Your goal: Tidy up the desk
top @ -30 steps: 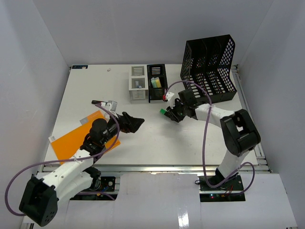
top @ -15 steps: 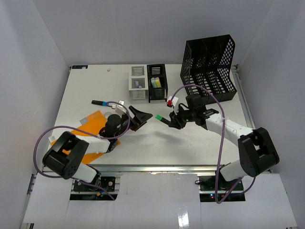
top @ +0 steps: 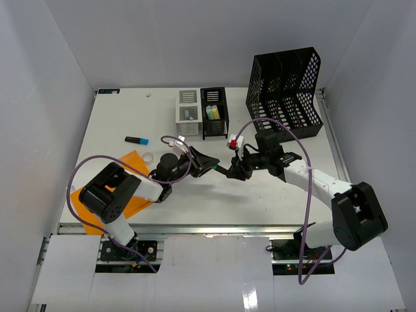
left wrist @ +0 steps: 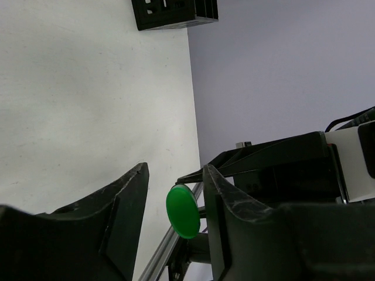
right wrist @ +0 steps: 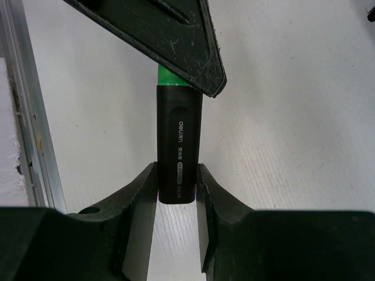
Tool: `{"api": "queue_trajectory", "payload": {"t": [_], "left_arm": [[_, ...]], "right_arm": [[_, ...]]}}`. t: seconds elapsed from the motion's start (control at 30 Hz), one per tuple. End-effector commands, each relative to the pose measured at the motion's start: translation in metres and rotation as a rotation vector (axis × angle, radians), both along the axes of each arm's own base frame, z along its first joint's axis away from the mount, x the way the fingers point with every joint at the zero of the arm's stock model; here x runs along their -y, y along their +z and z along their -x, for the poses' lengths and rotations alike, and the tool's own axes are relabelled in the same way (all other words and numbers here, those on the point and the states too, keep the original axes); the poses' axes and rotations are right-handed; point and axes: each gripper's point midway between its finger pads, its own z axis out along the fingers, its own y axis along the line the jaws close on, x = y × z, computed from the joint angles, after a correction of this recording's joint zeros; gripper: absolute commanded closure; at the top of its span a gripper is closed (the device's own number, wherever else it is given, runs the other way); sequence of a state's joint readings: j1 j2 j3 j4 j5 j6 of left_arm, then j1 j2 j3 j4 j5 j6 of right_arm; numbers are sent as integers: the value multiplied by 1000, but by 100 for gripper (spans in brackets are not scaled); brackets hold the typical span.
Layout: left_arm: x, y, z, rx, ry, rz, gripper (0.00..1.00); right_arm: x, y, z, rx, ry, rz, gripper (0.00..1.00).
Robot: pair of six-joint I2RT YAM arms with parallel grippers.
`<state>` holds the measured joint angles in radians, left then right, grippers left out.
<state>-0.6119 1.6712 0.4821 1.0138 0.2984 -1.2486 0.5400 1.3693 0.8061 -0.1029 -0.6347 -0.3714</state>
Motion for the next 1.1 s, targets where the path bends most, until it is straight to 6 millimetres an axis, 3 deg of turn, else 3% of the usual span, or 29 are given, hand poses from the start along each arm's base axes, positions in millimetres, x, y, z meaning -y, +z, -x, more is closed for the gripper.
{"api": "queue_trajectory", "payload": {"t": [0.0,0.1,0.17,0.23,0.27,0.37,0.4,0.47,0.57,0.8,0.9,1.07], "left_arm": [[15,26,2,71,-54,47,56],[16,29,4,78,-58,47,75],[17,31,4,85,-60,44,81],[18,36,6,112,-75,28,97],[17,34,6,104,-76,13,100],[14,38,7,135,-74,-45,100],[12,40,6,148,-70,-71,100],[7,46,1,188,-51,-139,100],[-6,59,-15,258,6,-255,100],[-45,100,-95,357,140,-485,100],[-44,125,-143,406,182,-552,100],[-38,143,-226,439,231,-621,100]], "right_arm": [[-6,19,5,41,29,-59,92],[-5,21,6,53,33,-62,91],[-4,20,7,64,39,-56,89],[-2,20,8,87,57,-46,77],[-1,19,11,87,69,-40,74],[1,24,19,139,164,-30,45],[6,19,30,134,223,2,28],[15,17,36,165,287,35,7],[28,26,32,196,281,19,10],[51,54,27,239,216,-63,10],[57,61,25,268,189,-77,10],[61,65,31,283,182,-101,10]]}}
